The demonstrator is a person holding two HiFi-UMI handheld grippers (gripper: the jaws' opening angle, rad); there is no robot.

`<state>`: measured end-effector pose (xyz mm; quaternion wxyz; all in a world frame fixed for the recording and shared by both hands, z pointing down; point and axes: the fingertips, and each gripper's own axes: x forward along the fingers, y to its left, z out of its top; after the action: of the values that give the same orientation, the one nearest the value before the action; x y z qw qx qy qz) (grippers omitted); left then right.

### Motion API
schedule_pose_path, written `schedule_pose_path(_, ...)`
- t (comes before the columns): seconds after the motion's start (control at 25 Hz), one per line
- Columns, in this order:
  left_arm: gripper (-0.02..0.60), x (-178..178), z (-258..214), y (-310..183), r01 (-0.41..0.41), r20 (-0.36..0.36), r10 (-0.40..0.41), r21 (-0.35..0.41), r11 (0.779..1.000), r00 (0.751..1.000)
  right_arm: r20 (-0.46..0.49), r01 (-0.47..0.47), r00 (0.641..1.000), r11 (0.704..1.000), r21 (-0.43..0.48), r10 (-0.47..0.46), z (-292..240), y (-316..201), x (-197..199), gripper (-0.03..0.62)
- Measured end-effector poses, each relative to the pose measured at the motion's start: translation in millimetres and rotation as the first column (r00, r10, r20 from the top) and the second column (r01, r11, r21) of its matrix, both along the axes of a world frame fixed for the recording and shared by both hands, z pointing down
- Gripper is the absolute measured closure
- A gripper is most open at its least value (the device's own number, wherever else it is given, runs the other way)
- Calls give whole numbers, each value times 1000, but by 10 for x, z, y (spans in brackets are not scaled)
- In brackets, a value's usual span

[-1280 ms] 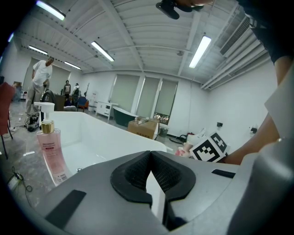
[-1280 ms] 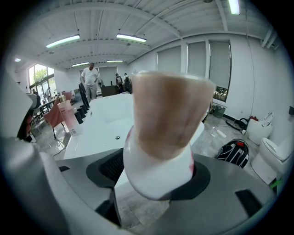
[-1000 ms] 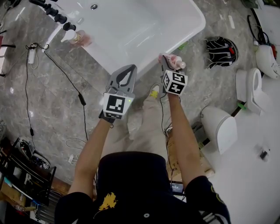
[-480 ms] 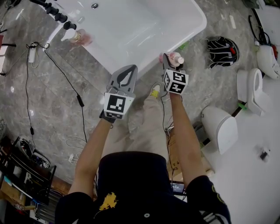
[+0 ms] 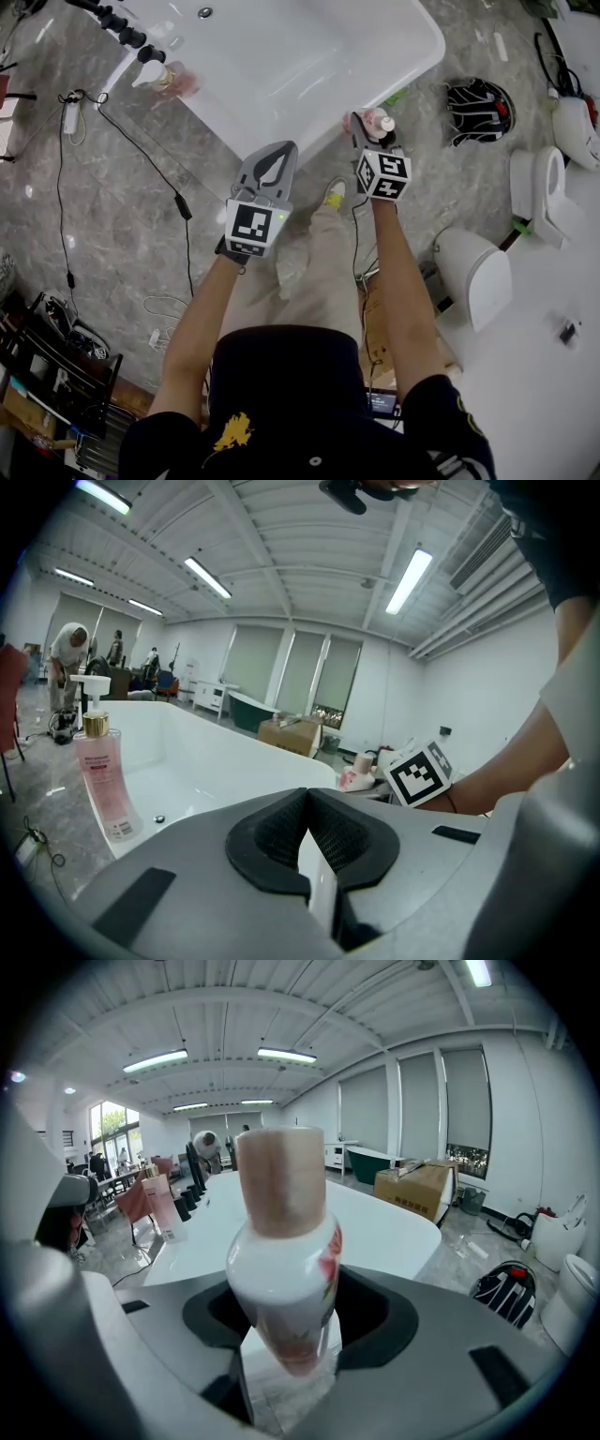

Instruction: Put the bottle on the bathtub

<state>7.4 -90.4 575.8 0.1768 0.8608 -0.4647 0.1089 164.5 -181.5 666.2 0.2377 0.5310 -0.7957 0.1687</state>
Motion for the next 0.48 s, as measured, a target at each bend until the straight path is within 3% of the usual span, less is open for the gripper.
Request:
schedule_pose_path(0.28, 563, 18, 21, 19, -8, 0, 8, -9, 1000, 1000, -1, 42, 999, 999, -9, -42, 6, -8, -26, 359)
schedule_pose_path(0.48, 563, 40, 29, 2, -13, 1, 13, -11, 1000, 1000, 4, 41, 999, 998, -42, -41, 86, 6, -32, 309)
